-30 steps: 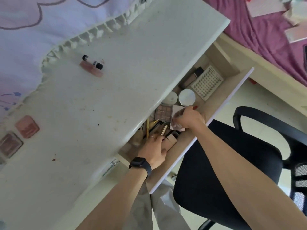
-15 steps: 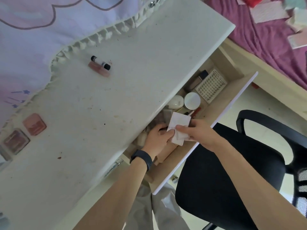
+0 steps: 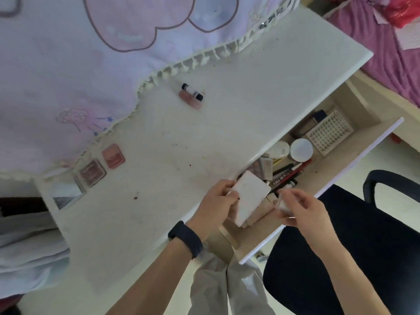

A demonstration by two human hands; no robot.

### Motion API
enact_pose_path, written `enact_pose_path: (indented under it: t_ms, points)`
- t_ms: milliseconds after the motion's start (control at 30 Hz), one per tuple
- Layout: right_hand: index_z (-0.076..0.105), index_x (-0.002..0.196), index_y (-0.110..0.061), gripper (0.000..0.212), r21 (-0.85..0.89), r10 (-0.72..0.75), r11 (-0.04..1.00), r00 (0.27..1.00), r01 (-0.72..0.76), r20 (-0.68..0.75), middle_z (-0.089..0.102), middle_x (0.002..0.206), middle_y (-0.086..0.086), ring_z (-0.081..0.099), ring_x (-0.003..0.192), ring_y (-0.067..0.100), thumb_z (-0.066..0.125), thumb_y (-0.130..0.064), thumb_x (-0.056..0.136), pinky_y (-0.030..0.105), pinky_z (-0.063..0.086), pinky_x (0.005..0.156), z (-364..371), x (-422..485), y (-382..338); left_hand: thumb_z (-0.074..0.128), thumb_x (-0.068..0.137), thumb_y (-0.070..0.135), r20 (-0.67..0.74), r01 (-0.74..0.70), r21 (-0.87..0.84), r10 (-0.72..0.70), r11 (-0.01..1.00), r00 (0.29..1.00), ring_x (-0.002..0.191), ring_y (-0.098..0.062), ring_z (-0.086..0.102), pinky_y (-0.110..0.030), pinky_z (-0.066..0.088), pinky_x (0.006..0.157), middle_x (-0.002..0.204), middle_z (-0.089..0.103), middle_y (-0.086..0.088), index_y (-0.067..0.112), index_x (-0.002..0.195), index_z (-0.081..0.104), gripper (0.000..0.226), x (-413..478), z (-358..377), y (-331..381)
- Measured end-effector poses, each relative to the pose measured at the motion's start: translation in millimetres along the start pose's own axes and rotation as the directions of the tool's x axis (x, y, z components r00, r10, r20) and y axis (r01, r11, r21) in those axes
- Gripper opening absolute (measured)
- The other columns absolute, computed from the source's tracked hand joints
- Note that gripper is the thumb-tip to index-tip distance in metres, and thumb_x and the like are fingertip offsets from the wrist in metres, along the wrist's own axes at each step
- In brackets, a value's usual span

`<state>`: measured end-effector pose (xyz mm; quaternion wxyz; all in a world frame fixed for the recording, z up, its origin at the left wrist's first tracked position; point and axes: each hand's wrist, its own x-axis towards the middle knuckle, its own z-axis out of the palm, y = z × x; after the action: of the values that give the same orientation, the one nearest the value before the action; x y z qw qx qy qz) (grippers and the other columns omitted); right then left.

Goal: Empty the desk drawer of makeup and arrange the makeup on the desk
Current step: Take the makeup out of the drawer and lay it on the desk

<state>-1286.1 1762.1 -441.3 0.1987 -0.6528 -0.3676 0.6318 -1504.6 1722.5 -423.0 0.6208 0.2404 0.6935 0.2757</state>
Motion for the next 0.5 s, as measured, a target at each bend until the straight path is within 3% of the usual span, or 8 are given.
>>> enact_pose_path:
  t_ms: [67, 133, 200, 267, 333, 433, 500]
  points:
    - [0.073, 0.104, -0.027, 0.015, -0.038, -0.034, 0.999, 0.999, 0.034, -0.010, 0.072, 0.092, 0.007, 0.070, 0.062, 0.012, 0.062, -0.035, 0.099, 0.022, 0.056, 0.056, 14.8, -4.1, -3.7, 0.048, 0.099, 0.011, -0.087, 0.006, -0.002, -0.006, 1.000, 0.996, 0.061, -0.009, 0.054, -0.018, 0.043, 0.053, 0.074, 0.057, 0.001, 0.021, 0.082, 0.060, 0.023, -13.1, -34.2, 1.9]
    - [0.072, 0.101, -0.027, 0.015, -0.074, -0.053, 0.996, 0.998, 0.056, 0.043, 0.073, 0.083, 0.003, 0.064, 0.057, 0.010, 0.060, -0.035, 0.100, 0.024, 0.055, 0.055, 36.2, -7.6, -8.0, 0.045, 0.093, 0.034, -0.176, -0.008, 0.022, 0.012, 1.000, 0.984, 0.061, -0.008, 0.048, -0.020, 0.041, 0.056, 0.072, 0.051, 0.005, 0.029, 0.074, 0.054, 0.021, -21.8, -72.6, 0.4]
    - [0.071, 0.098, -0.025, 0.015, -0.120, -0.061, 0.990, 0.992, 0.074, 0.107, 0.069, 0.067, -0.001, 0.059, 0.050, 0.009, 0.059, -0.033, 0.101, 0.022, 0.052, 0.051, 61.0, -12.4, -12.6, 0.044, 0.083, 0.066, -0.235, 0.030, 0.056, -0.016, 0.998, 0.972, 0.063, -0.011, 0.045, -0.023, 0.037, 0.054, 0.074, 0.048, 0.005, 0.036, 0.080, 0.051, 0.031, -35.0, -113.6, -7.5]
    - [0.068, 0.099, -0.027, 0.014, -0.198, -0.085, 0.972, 0.976, 0.125, 0.201, 0.063, 0.058, -0.002, 0.055, 0.047, 0.009, 0.058, -0.037, 0.101, 0.023, 0.048, 0.048, 89.6, -17.5, -16.7, 0.052, 0.067, 0.089, -0.343, 0.104, -0.031, -0.108, 0.994, 0.933, 0.060, -0.010, 0.049, -0.023, 0.034, 0.049, 0.078, 0.053, 0.006, 0.036, 0.095, 0.053, 0.060, -47.5, -152.3, -22.2]
    - [0.064, 0.103, -0.035, 0.013, -0.283, -0.131, 0.935, 0.950, 0.213, 0.283, 0.066, 0.067, -0.013, 0.057, 0.054, 0.001, 0.063, -0.045, 0.095, 0.019, 0.045, 0.053, 118.5, -22.9, -20.1, 0.062, 0.055, 0.089, -0.391, 0.090, 0.006, -0.080, 0.996, 0.917, 0.054, -0.002, 0.051, -0.019, 0.036, 0.046, 0.085, 0.056, 0.009, 0.038, 0.108, 0.049, 0.074, -58.4, -181.2, -39.8]
    - [0.056, 0.108, -0.044, 0.025, -0.449, -0.219, 0.799, 0.889, 0.400, 0.403, 0.062, 0.102, -0.028, 0.056, 0.091, -0.016, 0.072, -0.042, 0.089, 0.007, 0.039, 0.068, 159.4, -29.0, -26.7, 0.067, 0.056, 0.084, -0.494, 0.139, 0.281, 0.019, 0.949, 0.869, 0.081, -0.004, 0.059, -0.024, 0.047, 0.064, 0.104, 0.054, 0.016, 0.040, 0.113, 0.047, 0.075, -71.3, -212.8, -67.7]
    - [0.049, 0.120, -0.040, 0.037, -0.518, -0.233, 0.700, 0.843, 0.492, 0.485, 0.058, 0.108, -0.023, 0.057, 0.091, -0.009, 0.071, -0.035, 0.090, 0.007, 0.039, 0.069, 185.8, -29.8, -30.2, 0.069, 0.063, 0.076, -0.566, 0.208, 0.465, 0.108, 0.861, 0.817, 0.094, -0.012, 0.056, -0.032, 0.050, 0.077, 0.107, 0.045, 0.013, 0.035, 0.116, 0.048, 0.070, -74.6, -228.1, -86.9]
